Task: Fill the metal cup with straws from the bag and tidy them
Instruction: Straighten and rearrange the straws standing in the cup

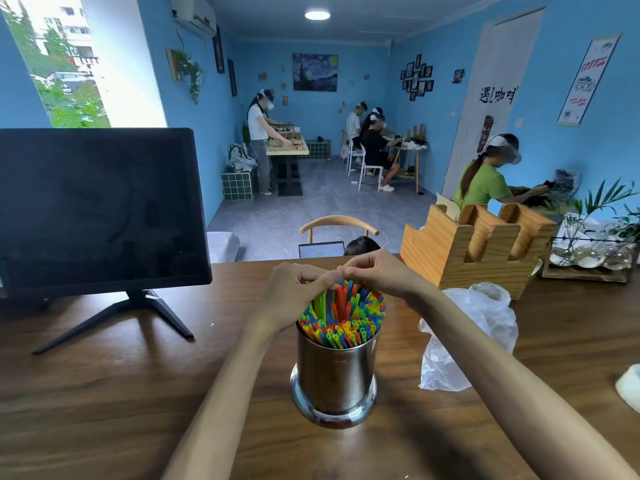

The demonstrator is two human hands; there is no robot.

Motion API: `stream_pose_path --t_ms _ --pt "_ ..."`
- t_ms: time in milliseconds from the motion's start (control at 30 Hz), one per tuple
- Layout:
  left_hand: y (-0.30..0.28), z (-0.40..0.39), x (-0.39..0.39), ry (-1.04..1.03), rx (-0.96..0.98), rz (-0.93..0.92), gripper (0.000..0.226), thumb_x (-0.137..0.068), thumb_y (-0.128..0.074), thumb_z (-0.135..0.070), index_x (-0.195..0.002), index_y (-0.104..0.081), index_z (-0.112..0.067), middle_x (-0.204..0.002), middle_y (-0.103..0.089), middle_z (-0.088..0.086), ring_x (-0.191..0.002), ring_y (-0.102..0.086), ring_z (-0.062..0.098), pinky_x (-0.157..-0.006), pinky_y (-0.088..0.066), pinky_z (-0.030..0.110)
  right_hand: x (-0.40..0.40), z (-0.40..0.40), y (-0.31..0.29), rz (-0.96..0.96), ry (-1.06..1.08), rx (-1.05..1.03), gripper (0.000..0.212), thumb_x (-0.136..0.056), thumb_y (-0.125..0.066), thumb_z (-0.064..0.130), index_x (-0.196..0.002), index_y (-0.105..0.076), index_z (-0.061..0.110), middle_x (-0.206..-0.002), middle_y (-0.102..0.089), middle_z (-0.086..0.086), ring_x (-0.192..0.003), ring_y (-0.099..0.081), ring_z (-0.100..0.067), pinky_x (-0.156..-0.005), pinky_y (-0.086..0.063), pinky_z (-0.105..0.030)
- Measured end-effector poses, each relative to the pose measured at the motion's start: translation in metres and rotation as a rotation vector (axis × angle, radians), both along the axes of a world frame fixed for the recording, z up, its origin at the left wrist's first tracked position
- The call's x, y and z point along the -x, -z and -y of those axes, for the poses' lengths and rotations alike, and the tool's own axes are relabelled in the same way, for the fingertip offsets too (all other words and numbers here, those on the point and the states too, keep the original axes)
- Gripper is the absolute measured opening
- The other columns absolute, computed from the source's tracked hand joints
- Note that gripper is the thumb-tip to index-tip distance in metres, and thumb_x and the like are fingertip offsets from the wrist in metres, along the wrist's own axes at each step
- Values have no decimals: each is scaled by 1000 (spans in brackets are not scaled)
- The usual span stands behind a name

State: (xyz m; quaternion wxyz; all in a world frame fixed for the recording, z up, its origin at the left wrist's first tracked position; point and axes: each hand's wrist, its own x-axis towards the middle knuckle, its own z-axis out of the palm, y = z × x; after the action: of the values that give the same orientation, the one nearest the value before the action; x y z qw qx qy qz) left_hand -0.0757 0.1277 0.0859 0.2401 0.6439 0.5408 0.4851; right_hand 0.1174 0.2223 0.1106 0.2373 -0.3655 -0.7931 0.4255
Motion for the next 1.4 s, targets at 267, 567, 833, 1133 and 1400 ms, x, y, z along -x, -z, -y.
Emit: stream_pose_path --t_ms 267,567,833,1133,1400 --pt "0 2 0 -6 43 38 40 -82 -65 -63 -92 -84 -30 -97 -78 -19 -93 -74 3 -86 -63 41 7 -11 -4 36 11 -65 25 -95 -69 33 -93 -79 10 -89 -77 1 -84 -71 -8 -75 -51 -21" --pt "-14 2 -1 -95 -140 146 21 -90 -68 -55 -92 -80 -38 -93 -78 -11 -91 -72 9 -85 -57 34 0 18 -73 -329 189 -410 20 -94 -71 29 -92 -76 10 -76 -69 -2 -62 -58 0 -58 -47 -13" --pt "-60 6 -14 74 132 311 63 -95 -50 -64 -85 -82 -11 -63 -73 10 -38 -43 2 -40 -31 11 16 83 -98 -425 148 -849 10 -92 -74 27 -91 -73 18 -85 -68 13 -74 -65 -6 -63 -50 -23" --pt "-73 4 -8 376 379 844 14 -100 -46 1 -91 -53 -7 -58 -57 -5 -44 -50 2 -39 -39 14 25 101 -70 -265 -105 -1065 20 -89 -79 29 -88 -78 10 -89 -74 -1 -74 -69 -18 -63 -51 -37" --pt "-58 -2 0 47 91 520 13 -93 -70 -30 -91 -80 -22 -81 -79 1 -67 -73 10 -58 -55 18 26 53 -46 -396 235 -524 13 -91 -74 39 -100 -73 29 -92 -72 18 -77 -65 -7 -66 -52 -29"
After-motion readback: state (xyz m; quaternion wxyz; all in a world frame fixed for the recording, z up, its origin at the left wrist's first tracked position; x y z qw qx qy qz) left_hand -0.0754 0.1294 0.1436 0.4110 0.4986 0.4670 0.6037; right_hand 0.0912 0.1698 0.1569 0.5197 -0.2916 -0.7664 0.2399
